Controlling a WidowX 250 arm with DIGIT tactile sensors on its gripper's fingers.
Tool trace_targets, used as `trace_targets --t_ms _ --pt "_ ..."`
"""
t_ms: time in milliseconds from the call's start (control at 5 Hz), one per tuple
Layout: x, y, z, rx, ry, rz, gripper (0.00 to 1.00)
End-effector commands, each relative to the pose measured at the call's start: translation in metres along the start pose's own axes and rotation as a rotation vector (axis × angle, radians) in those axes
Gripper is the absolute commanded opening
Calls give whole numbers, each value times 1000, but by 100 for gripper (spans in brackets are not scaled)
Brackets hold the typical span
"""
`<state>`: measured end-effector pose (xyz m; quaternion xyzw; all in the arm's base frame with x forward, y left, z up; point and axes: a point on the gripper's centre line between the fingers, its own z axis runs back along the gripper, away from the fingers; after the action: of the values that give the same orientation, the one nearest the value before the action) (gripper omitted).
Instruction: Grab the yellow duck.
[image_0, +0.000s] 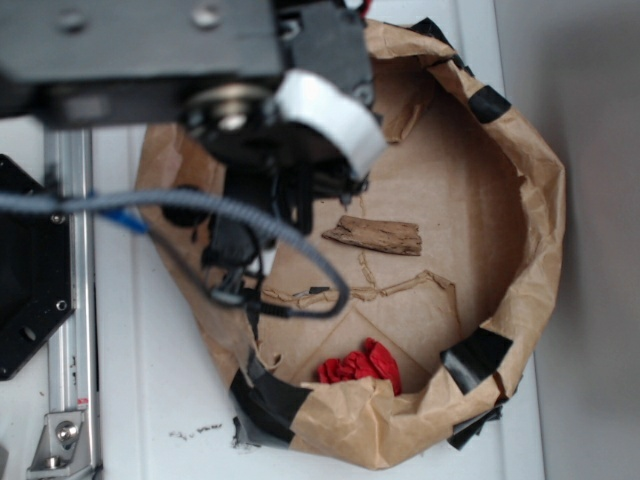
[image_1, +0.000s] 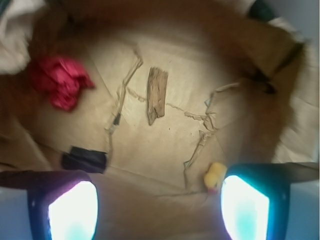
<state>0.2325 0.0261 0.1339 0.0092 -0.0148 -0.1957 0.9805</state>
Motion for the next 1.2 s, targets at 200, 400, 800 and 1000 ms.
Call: trace_targets --t_ms 200,400,800,1000 --pt "11 18 -53 97 68 -220 100" --pt "9 15 -71 119 94 -322 100" --pt "-14 24 -83 75 124 -360 100" --pt "-20 29 -83 71 120 -345 100"
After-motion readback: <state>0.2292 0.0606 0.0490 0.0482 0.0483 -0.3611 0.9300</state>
